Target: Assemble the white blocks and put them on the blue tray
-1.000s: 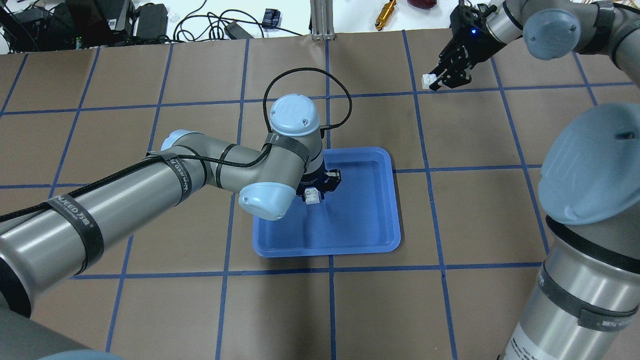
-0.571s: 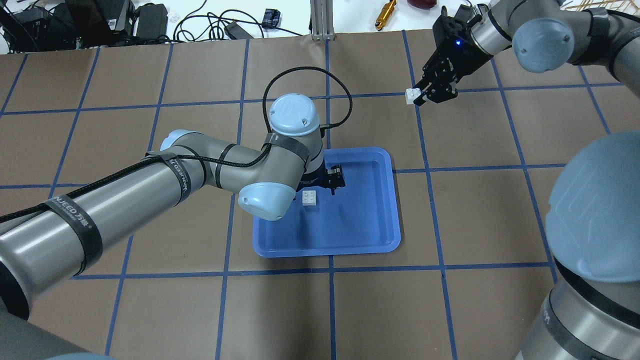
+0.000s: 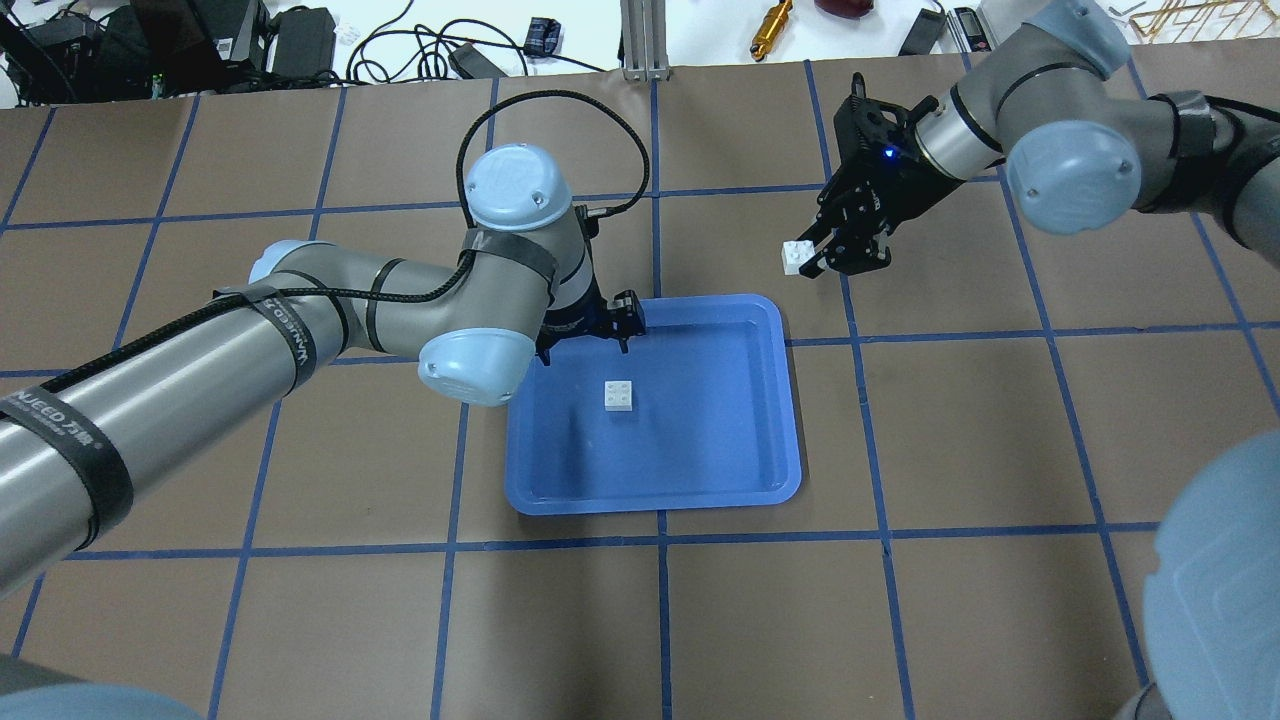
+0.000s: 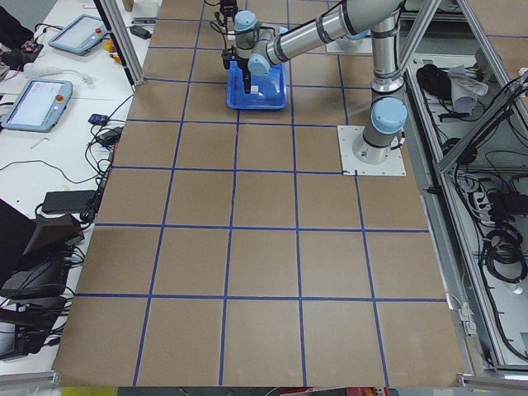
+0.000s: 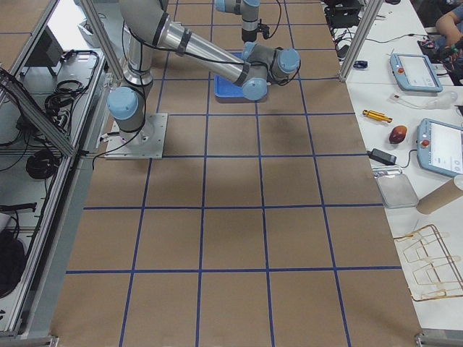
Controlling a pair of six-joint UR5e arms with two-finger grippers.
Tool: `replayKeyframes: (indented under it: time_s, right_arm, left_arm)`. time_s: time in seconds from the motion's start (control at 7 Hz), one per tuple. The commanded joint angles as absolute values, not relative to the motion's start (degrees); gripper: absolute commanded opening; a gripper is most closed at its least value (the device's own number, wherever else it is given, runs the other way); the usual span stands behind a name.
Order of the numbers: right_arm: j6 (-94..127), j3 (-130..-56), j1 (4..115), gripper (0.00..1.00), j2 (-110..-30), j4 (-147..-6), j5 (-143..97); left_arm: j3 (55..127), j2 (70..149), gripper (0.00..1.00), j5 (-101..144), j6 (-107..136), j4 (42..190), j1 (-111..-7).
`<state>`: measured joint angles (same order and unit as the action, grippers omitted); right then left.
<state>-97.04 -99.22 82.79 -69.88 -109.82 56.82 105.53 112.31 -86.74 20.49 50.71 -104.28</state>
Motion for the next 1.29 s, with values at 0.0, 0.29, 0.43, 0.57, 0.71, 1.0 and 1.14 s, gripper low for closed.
replayKeyframes:
  time_s: [0.0,0.29,0.43,0.57,0.71,1.0,1.14]
  right_arm:
    - [-90.6,-109.0,86.8,0.03,-73.3,-121.7,56.8]
    - [-85.2,-116.2,90.8,0.04,-73.1,-136.7,56.8]
    - [-84.9,-118.3,92.0,0.04,-72.5,-140.6,56.7]
    - [-84.4,-118.9,93.2,0.04,-72.4,-140.8,56.7]
    - [-81.6,-119.2,94.4,0.04,-72.2,-143.0,56.7]
    - [-80.4,-120.4,95.4,0.04,-69.0,-149.0,56.7]
    - [-80.3,-120.4,96.3,0.04,-67.9,-150.3,56.7]
  left_arm:
    - [107.4,112.3,0.81,-82.0,18.4,50.7,-102.8]
    - [108.4,112.5,0.44,-82.4,17.6,50.7,-102.8]
    - [108.7,111.9,0.37,-82.6,13.6,50.8,-102.7]
    - [109.3,112.0,0.33,-82.5,14.0,50.4,-102.7]
    - [109.5,112.1,0.31,-82.4,14.2,50.4,-102.7]
    - [109.5,112.4,0.19,-82.1,15.4,50.8,-102.8]
    - [109.3,113.3,0.19,-82.1,15.3,50.4,-102.8]
